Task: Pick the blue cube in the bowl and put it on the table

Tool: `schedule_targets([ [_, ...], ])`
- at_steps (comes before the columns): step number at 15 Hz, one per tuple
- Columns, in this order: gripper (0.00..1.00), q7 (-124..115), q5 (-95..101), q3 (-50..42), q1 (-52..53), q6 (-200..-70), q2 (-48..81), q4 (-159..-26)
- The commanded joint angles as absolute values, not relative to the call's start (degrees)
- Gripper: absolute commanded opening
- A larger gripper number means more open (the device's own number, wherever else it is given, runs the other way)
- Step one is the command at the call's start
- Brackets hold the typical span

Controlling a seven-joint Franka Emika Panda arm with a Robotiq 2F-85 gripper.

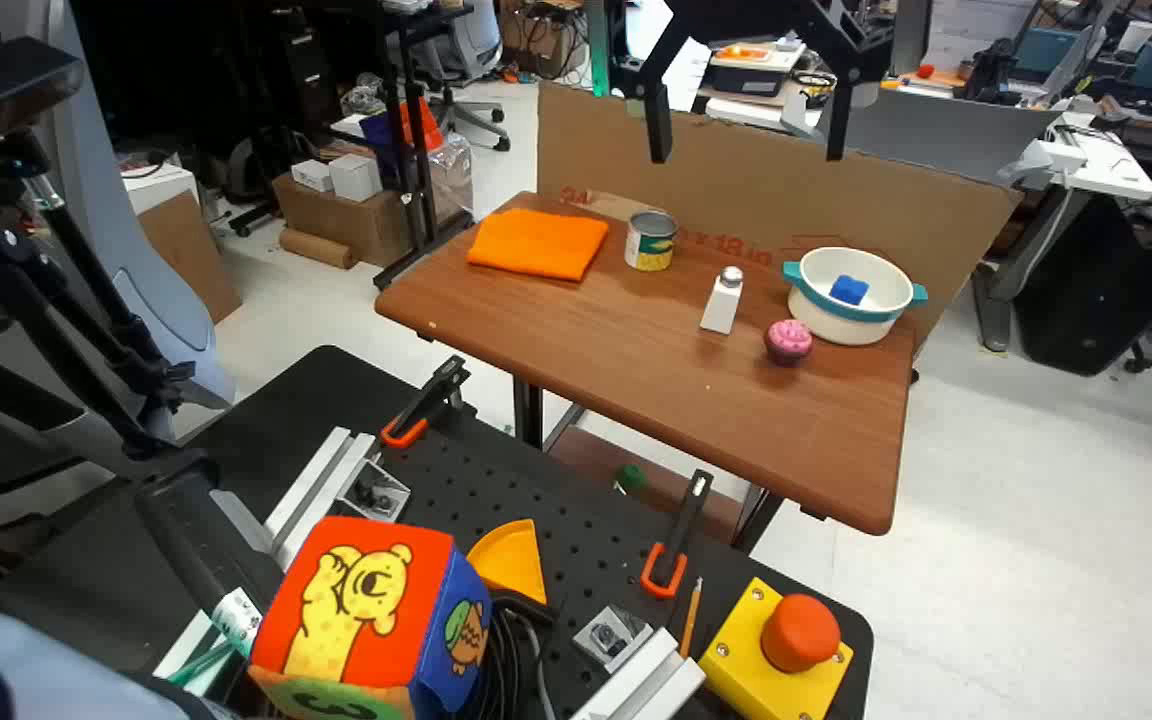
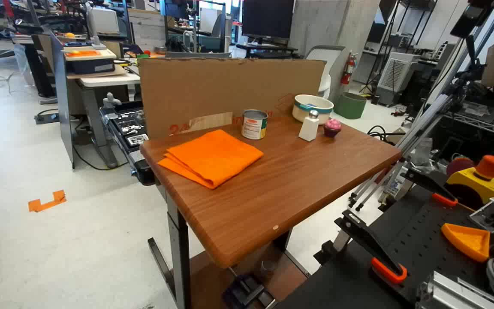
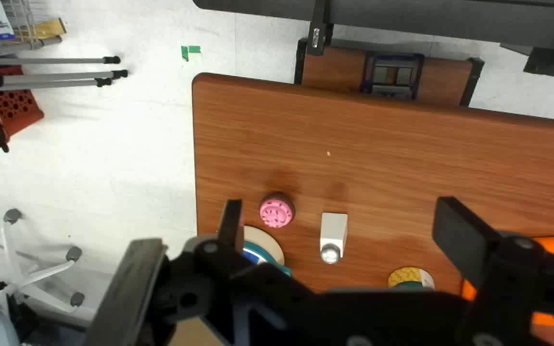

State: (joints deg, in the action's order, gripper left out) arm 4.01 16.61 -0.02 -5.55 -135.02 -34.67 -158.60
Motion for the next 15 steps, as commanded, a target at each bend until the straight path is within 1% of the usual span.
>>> schedule_targets([
  [1,1.00,3.95,16.67,-0.14,-5.40,-134.88,-34.69,-158.53],
  [9,1.00,4.02,16.30,-0.21,-5.20,-134.58,-34.46,-157.76],
  [13,1.00,5.13,13.16,-1.92,-4.43,-134.79,-28.95,-149.84],
  [15,1.00,7.35,11.66,-3.48,-3.92,-135.64,-23.47,-143.64],
])
